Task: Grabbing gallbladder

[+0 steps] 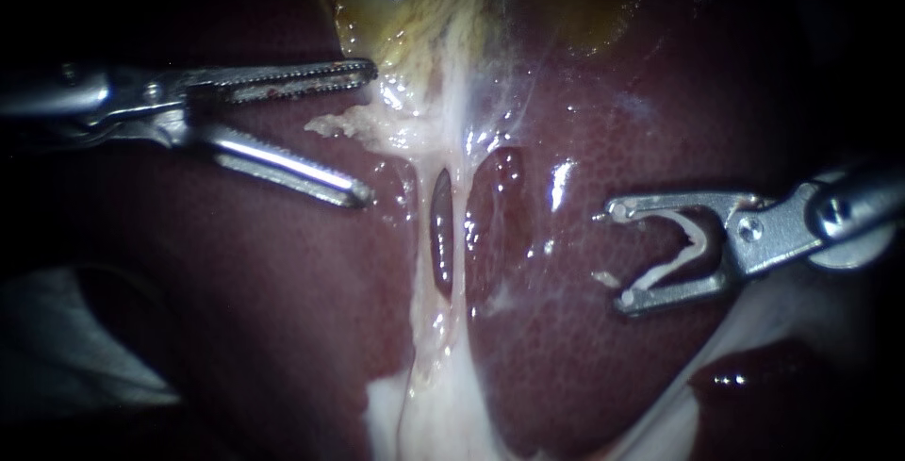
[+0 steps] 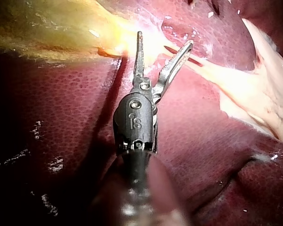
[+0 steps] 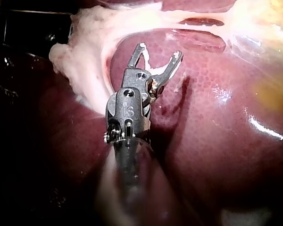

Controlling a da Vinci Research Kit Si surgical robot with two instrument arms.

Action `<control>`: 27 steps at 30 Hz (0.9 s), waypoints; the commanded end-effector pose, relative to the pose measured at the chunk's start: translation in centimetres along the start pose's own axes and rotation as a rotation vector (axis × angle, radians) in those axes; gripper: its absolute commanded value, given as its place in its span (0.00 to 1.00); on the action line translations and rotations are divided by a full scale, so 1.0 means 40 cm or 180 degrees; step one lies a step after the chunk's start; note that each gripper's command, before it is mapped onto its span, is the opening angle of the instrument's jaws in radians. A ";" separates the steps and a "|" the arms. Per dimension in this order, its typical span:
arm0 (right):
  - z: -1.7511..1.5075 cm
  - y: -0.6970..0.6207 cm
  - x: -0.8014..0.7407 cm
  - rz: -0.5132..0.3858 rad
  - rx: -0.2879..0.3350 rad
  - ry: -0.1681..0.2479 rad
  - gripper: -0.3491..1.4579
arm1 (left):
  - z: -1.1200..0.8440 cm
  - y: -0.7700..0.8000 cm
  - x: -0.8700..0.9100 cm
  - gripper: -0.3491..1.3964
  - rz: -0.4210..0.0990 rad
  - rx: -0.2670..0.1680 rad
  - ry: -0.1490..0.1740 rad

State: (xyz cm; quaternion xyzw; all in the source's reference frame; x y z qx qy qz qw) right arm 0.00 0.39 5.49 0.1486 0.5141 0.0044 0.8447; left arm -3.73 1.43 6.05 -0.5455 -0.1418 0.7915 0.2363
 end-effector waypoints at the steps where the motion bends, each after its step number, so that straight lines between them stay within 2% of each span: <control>1: -0.0001 0.0000 0.0000 0.0000 0.0000 0.0000 0.47 | -0.0002 -0.0002 -0.0008 0.63 0.0004 -0.0014 0.0003; 14: -0.0003 -0.0001 -0.0001 -0.0001 0.0002 0.0000 0.47 | -0.0079 -0.0028 -0.0052 0.62 0.0031 0.0019 -0.0005; 21: -0.0003 -0.0001 -0.0001 -0.0001 0.0002 0.0001 0.47 | -0.0061 -0.0040 -0.0067 0.59 -0.0016 0.0028 -0.0007; 27: -0.0003 -0.0001 -0.0001 -0.0001 0.0002 0.0001 0.47 | -0.0022 -0.0041 -0.0089 0.58 -0.0076 0.0058 -0.0018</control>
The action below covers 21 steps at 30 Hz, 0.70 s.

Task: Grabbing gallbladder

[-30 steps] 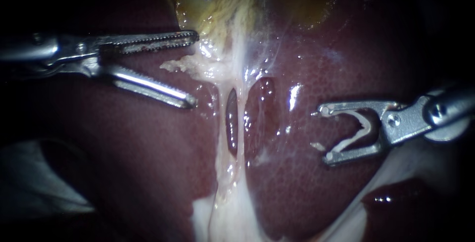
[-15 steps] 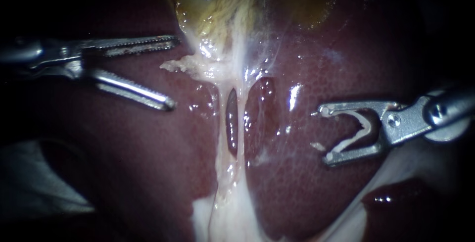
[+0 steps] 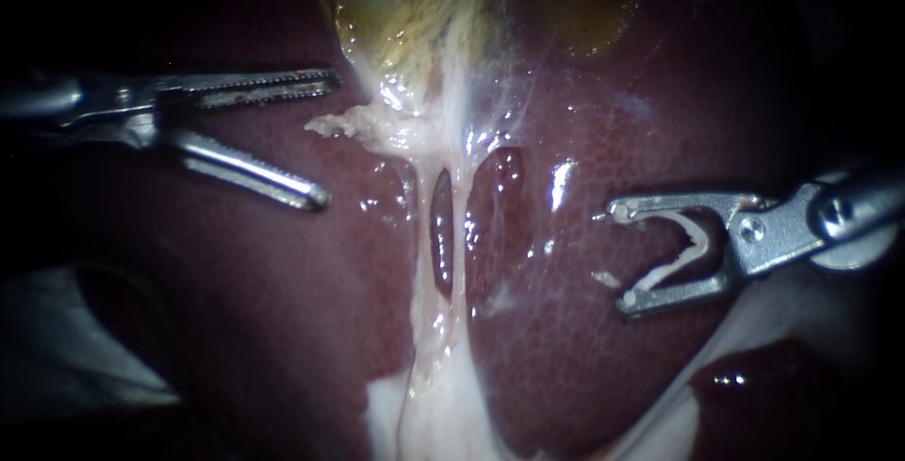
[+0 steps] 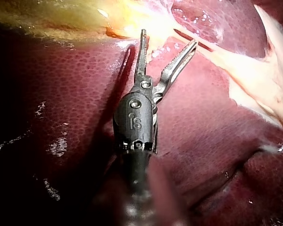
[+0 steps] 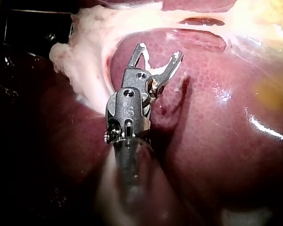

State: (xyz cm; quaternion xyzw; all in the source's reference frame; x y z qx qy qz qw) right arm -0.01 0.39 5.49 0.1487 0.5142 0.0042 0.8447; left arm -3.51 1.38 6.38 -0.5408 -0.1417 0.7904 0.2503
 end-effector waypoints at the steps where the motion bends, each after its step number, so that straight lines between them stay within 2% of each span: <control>1: 0.0000 0.0000 0.0000 0.0000 0.0000 0.0000 0.47 | 0.0005 -0.0002 -0.0005 0.58 0.0004 0.0006 -0.0020; 10: 0.0000 -0.0001 0.0001 0.0000 0.0001 0.0001 0.47 | 0.0053 -0.0033 -0.0050 0.58 -0.0039 0.0021 -0.0087; 21: 0.0000 -0.0001 0.0001 0.0000 0.0001 0.0000 0.47 | 0.0081 -0.0051 -0.0109 0.52 -0.0147 0.0038 -0.0214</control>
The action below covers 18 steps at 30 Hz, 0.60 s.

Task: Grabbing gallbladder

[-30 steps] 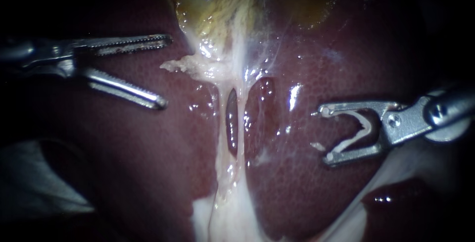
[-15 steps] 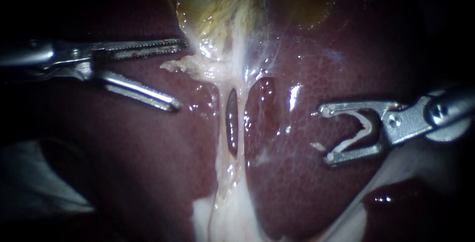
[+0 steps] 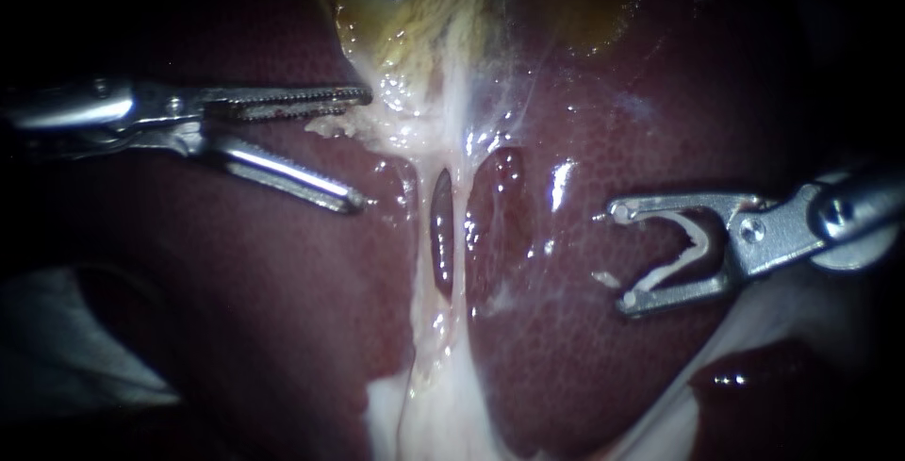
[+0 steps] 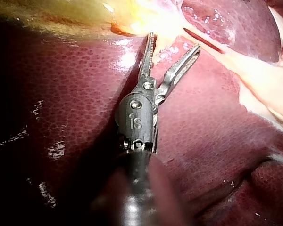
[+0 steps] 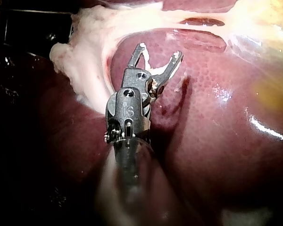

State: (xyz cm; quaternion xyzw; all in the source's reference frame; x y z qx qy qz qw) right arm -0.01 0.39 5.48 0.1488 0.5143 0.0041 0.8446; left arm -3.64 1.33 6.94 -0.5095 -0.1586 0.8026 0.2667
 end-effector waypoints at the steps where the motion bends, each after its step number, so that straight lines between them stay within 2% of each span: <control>1: 0.0000 0.0000 0.0000 0.0000 0.0000 0.0000 0.47 | 0.0002 -0.0002 -0.0006 0.51 -0.0012 0.0006 -0.0012; 11: 0.0001 0.0000 0.0000 0.0001 0.0008 0.0004 0.47 | 0.0006 -0.0007 -0.0011 0.38 -0.0064 0.0007 -0.0013; 18: 0.0001 0.0001 0.0000 0.0001 0.0007 0.0004 0.47 | -0.0004 -0.0006 0.0002 0.26 -0.0205 -0.0001 -0.0017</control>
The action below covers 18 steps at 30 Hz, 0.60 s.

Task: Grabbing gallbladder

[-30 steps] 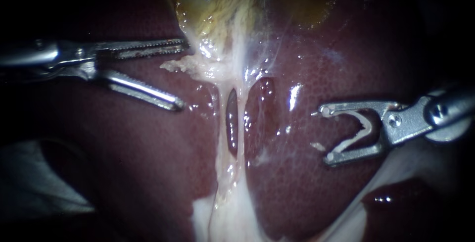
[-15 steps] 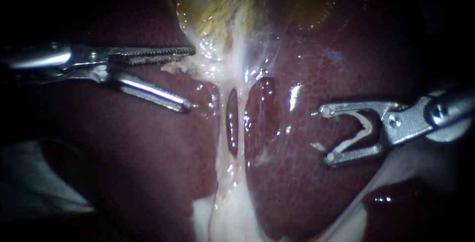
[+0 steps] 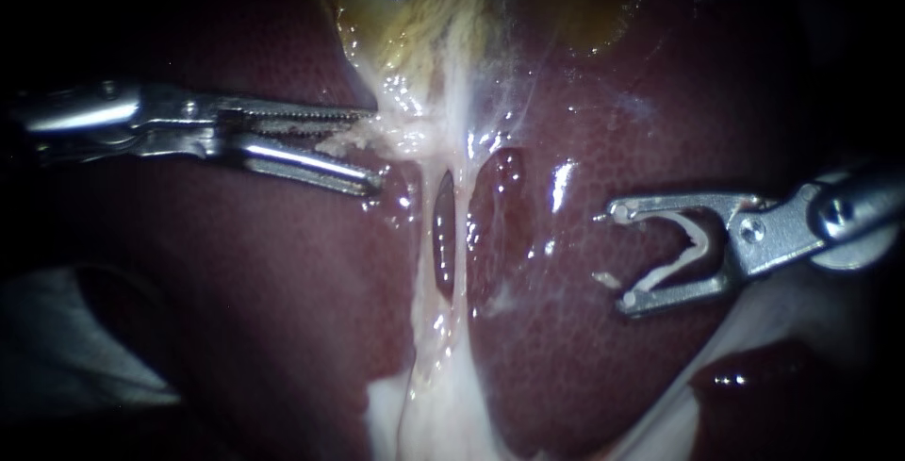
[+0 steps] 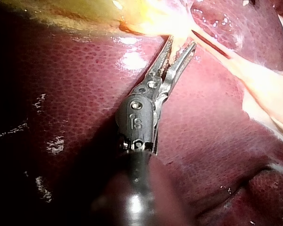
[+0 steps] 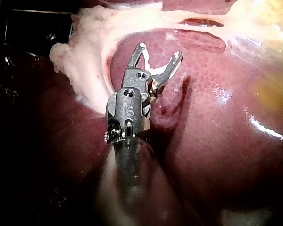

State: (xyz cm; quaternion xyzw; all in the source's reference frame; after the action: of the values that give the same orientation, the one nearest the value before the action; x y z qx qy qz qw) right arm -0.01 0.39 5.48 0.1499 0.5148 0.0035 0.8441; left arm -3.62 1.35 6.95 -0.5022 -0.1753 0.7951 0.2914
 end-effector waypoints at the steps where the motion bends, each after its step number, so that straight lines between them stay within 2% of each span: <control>1: 0.0001 0.0000 0.0000 0.0001 -0.0001 0.0000 0.47 | -0.0004 0.0000 0.0004 0.24 -0.0007 -0.0002 0.0000; 5: 0.0000 0.0000 0.0000 0.0001 -0.0001 0.0000 0.47 | -0.0010 0.0000 0.0008 0.16 -0.0103 0.0003 -0.0002; 9: 0.0000 0.0000 -0.0001 0.0001 -0.0001 0.0000 0.47 | -0.0014 0.0000 0.0006 0.00 -0.0196 0.0000 -0.0005; 16: 0.0000 0.0000 -0.0001 0.0001 -0.0001 0.0000 0.47 | -0.0027 0.0002 0.0006 0.00 -0.0233 0.0005 -0.0035; 18: 0.0000 0.0000 -0.0001 0.0001 -0.0001 0.0000 0.47 | -0.0035 0.0007 0.0012 0.00 -0.0274 -0.0035 -0.0059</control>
State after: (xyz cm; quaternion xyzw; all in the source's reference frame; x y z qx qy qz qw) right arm -0.01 0.39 5.48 0.1499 0.5149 0.0037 0.8441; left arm -3.50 1.36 6.83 -0.4859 -0.2070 0.7849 0.3241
